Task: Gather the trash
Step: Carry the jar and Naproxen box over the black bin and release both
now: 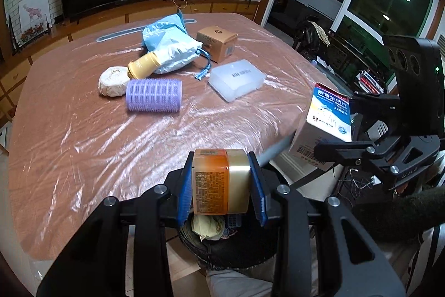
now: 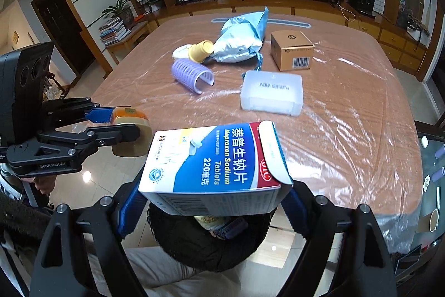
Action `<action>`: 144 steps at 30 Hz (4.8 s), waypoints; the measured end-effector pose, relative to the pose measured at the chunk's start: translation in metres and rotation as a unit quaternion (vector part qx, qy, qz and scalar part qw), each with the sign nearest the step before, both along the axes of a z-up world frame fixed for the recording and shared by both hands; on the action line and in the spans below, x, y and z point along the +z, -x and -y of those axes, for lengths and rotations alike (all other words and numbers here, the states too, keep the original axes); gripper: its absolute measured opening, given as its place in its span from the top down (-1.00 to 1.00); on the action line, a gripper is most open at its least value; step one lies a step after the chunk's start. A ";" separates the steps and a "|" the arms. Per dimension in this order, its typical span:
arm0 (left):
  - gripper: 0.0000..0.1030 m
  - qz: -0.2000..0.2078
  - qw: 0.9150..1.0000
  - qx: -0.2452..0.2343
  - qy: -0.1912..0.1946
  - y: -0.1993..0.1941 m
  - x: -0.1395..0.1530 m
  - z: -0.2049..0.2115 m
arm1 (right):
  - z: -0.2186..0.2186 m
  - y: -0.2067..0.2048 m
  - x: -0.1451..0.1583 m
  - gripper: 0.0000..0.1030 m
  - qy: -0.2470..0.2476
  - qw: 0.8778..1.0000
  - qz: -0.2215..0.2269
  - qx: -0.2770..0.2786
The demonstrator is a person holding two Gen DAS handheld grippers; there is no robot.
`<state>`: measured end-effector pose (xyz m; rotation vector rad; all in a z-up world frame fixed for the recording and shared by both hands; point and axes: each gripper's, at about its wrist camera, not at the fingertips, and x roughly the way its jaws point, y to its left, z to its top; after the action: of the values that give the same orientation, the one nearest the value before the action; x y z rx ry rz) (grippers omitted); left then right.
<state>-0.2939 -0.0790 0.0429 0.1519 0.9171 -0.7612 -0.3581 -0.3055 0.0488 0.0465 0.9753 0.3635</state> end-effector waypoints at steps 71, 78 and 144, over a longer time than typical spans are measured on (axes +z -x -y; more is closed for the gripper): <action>0.27 -0.059 0.994 -0.047 -0.079 0.044 -0.078 0.020 | -0.020 0.018 -0.091 -0.61 0.046 0.991 -0.117 0.046; 0.27 -0.063 0.993 -0.047 -0.088 0.042 -0.086 0.022 | -0.028 0.012 -0.095 -0.61 0.053 0.990 -0.122 0.046; 0.27 -0.071 0.983 -0.081 -0.148 0.029 -0.125 0.042 | -0.051 -0.009 -0.141 -0.61 0.108 0.983 -0.139 0.057</action>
<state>-0.3227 -0.1205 -0.0823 0.4434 1.1629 -0.7896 -0.3489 -0.2542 -0.0926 -0.1610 1.2924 0.3596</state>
